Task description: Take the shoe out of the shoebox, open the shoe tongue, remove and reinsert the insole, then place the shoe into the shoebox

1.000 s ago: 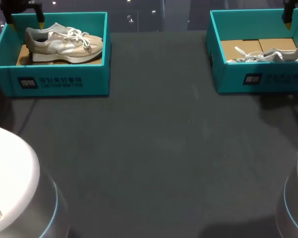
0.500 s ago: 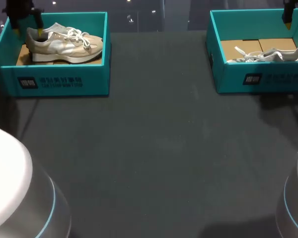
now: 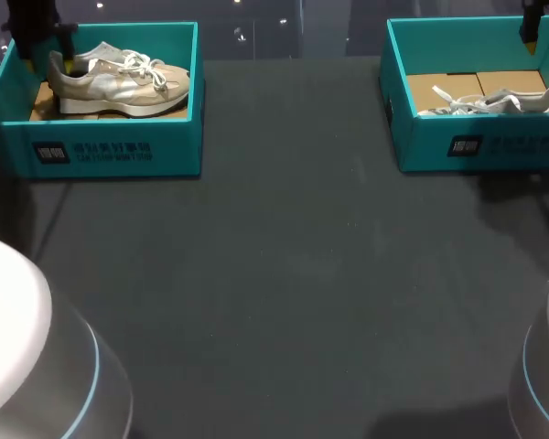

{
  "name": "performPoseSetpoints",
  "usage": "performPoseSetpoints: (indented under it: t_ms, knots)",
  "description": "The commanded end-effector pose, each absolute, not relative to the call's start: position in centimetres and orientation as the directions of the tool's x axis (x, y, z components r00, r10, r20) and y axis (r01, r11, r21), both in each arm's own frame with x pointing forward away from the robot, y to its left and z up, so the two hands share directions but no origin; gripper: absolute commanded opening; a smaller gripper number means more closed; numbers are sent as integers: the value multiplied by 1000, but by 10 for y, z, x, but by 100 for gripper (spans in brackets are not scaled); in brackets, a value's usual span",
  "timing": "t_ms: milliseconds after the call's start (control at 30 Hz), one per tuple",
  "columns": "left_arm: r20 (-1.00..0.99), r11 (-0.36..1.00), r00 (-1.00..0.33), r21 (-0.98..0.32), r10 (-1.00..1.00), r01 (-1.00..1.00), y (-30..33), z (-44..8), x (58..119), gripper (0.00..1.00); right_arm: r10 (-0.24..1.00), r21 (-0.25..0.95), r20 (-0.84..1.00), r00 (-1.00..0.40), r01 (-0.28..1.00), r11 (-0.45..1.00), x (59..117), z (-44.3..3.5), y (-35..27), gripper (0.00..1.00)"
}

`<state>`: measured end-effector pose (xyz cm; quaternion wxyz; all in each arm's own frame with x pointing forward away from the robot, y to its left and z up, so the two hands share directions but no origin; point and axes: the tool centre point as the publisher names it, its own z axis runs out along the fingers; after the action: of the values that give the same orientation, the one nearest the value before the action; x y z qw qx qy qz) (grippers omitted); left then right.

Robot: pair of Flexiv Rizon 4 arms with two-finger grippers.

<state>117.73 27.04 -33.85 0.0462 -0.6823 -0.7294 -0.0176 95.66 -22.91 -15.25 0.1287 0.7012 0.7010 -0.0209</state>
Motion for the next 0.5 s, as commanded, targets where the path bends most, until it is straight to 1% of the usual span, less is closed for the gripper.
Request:
performPoseSetpoints:
  t_ms: [33, 500]
  knots:
    - [97, 65, -62, -30, 993, 997, 270, -350, 1178, 69, 978, 150, -209, 16, 989, 16, 957, -152, -229, 100]
    - [112, 58, -57, -7, 992, 998, 274, -366, 1177, 67, 978, 150, -209, 16, 989, 16, 957, -152, -229, 100]
